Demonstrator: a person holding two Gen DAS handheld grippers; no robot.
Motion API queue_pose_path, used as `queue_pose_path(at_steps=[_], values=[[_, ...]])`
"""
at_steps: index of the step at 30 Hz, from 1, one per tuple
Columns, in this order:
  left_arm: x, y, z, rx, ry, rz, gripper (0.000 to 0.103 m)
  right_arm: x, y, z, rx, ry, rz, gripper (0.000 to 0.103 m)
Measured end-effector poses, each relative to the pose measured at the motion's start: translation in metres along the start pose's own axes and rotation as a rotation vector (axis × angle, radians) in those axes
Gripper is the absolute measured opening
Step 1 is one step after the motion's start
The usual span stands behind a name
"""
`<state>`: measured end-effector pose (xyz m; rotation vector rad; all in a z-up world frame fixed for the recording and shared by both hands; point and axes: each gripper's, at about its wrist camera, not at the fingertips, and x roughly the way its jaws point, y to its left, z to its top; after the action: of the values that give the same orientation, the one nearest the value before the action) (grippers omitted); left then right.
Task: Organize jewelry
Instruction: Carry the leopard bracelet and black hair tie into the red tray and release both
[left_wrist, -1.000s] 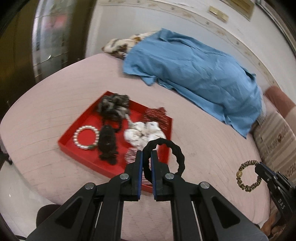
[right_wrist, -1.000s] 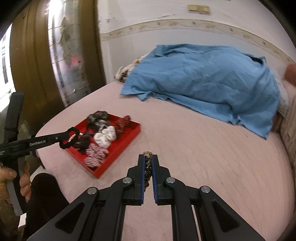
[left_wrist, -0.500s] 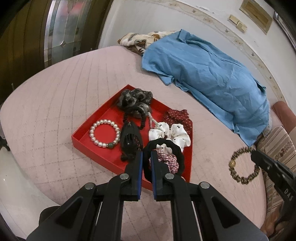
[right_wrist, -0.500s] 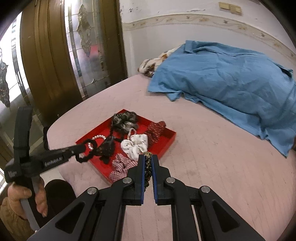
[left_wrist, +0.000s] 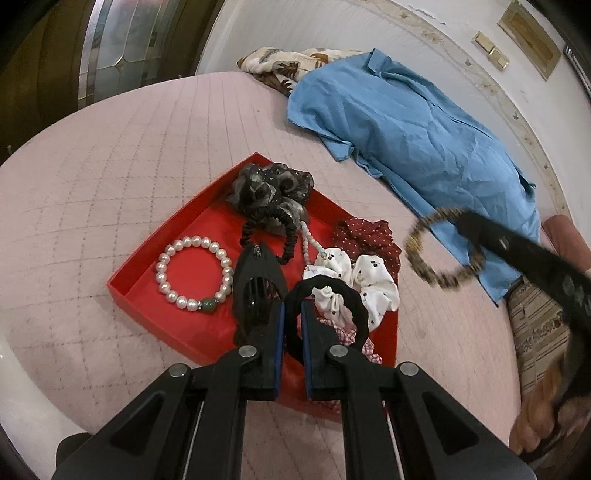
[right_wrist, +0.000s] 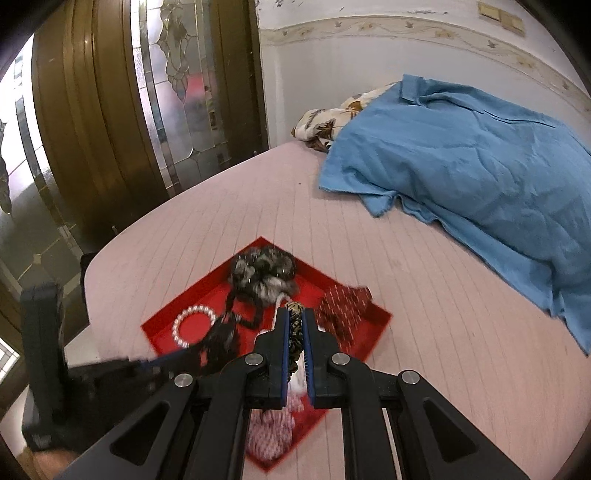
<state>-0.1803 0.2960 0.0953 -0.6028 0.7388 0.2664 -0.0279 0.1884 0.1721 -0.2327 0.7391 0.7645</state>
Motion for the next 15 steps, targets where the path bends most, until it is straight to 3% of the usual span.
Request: queue_pose_path(at_steps=[8,15], values=[[0.016,0.004,0.002,0.015,0.001,0.042,0.008,0.077,-0.009,0.028,0.052,0.084,0.014,0.008],[0.027,0.008,0.003,0.028,0.01,0.069,0.008,0.126,-0.028,0.028,0.109,0.155,0.0,0.008]])
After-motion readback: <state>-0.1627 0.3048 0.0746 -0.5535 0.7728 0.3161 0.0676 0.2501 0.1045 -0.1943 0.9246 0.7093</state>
